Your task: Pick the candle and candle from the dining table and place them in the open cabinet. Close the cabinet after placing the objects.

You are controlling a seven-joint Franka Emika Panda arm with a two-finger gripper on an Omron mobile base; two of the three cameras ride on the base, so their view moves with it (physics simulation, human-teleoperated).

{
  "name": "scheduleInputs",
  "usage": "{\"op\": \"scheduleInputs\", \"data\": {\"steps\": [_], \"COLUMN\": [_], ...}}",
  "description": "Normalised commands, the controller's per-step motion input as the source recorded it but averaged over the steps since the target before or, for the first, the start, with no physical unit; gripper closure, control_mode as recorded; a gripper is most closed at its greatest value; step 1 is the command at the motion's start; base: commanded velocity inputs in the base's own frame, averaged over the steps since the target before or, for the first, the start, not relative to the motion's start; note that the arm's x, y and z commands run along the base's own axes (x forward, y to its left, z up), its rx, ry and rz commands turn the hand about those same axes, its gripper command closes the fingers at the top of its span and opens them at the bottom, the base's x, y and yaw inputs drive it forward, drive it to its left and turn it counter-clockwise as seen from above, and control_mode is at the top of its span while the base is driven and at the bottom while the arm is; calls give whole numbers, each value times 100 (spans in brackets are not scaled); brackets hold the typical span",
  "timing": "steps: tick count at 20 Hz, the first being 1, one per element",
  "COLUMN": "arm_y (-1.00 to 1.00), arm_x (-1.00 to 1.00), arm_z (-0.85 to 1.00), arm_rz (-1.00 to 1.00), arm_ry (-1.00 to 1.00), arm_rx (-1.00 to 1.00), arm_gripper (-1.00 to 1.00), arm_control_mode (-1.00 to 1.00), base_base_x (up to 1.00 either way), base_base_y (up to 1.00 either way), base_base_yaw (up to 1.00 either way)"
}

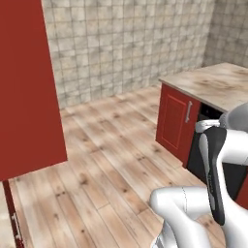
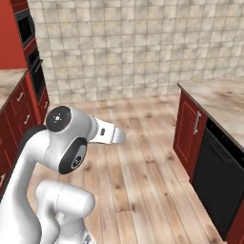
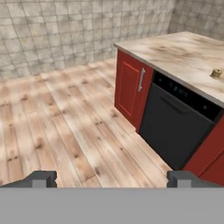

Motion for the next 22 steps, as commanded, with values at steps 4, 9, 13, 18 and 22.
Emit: {"op": "scheduleInputs", "data": {"steps": [4, 9, 13, 18, 22], "arm_y": [0, 0, 0, 0, 0], "arm_x": [0, 0, 0, 0, 0], "arm_z": [0, 0, 0, 0, 0], "arm_rz": [0, 0, 0, 0, 0], "arm_ry": [0, 0, 0, 0, 0], "arm_rx": [0, 0, 0, 0, 0], "arm_gripper": [-100, -100, -100, -100, -100], "arm_control_mode": [100, 100, 100, 100, 100], "base_base_x": [57, 32, 11, 32, 21], "base_base_y": [-10, -43, -35, -31, -17], "base_base_yaw": [-9, 0, -2, -18, -47]}}
